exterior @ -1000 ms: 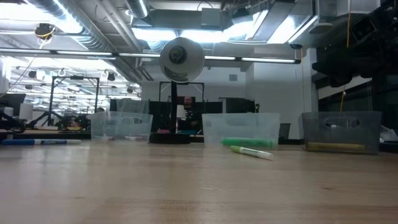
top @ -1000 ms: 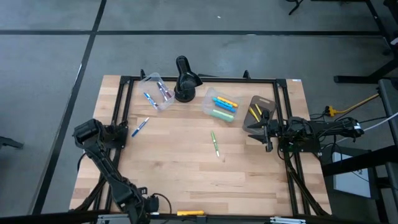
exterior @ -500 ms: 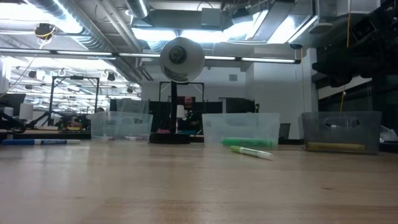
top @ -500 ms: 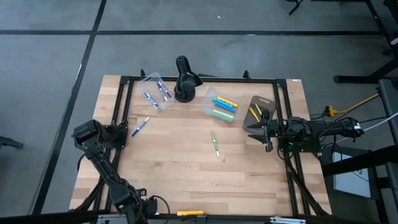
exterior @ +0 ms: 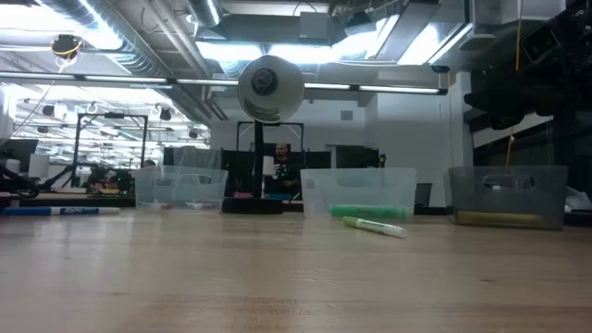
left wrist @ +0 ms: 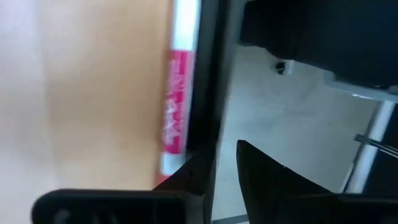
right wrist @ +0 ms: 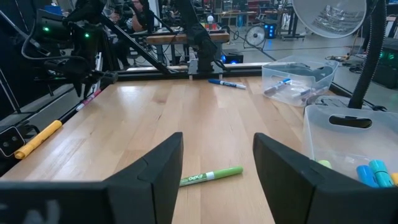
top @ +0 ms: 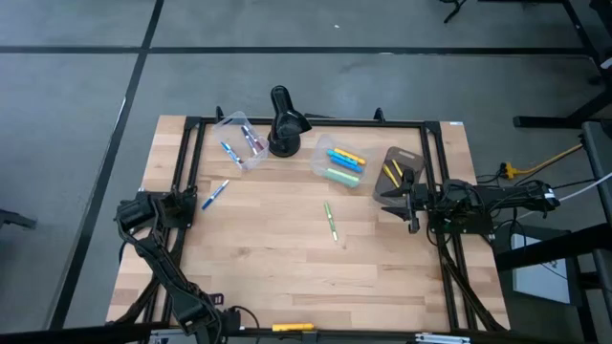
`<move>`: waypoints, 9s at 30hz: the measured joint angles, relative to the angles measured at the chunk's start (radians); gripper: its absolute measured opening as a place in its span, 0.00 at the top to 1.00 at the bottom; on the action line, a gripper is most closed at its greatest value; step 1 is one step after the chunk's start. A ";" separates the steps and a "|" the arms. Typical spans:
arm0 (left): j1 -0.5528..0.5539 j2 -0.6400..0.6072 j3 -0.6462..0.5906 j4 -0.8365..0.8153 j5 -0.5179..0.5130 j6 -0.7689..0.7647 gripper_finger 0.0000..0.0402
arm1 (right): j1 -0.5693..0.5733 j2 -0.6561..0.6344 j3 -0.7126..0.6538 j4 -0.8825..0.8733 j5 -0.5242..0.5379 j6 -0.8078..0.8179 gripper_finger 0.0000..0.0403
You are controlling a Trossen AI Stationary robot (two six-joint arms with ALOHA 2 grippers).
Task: Pick & Place Markers
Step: Put the red marker in the left transparent bin
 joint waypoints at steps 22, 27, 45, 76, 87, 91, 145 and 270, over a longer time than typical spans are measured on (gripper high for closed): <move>0.042 -0.071 0.075 -0.335 -0.266 0.169 0.99 | 0.000 0.000 0.000 0.000 0.000 0.000 0.52; 0.046 -0.073 0.110 -0.315 -0.255 0.219 0.98 | 0.000 0.000 0.000 0.000 0.000 0.000 0.52; 0.290 -0.078 0.112 -0.610 -0.660 0.699 0.98 | 0.000 0.000 0.000 0.000 0.000 0.000 0.52; 0.999 -0.286 -0.191 -0.224 -0.568 1.256 0.63 | 0.000 0.000 0.000 0.000 0.000 0.000 0.52; 1.231 -0.275 -0.208 -0.180 -0.255 1.331 0.66 | 0.000 0.000 0.000 0.000 0.000 0.000 0.52; 1.256 -0.249 -0.209 -0.177 -0.220 1.380 0.66 | 0.000 0.000 0.000 0.000 0.000 0.000 0.52; 0.980 -0.456 -0.294 -0.097 -0.231 1.088 0.91 | 0.000 0.000 0.000 0.000 0.000 0.000 0.52; 1.600 -0.752 -0.290 -0.258 -0.490 1.630 0.89 | 0.000 0.000 0.000 0.000 0.000 0.000 0.52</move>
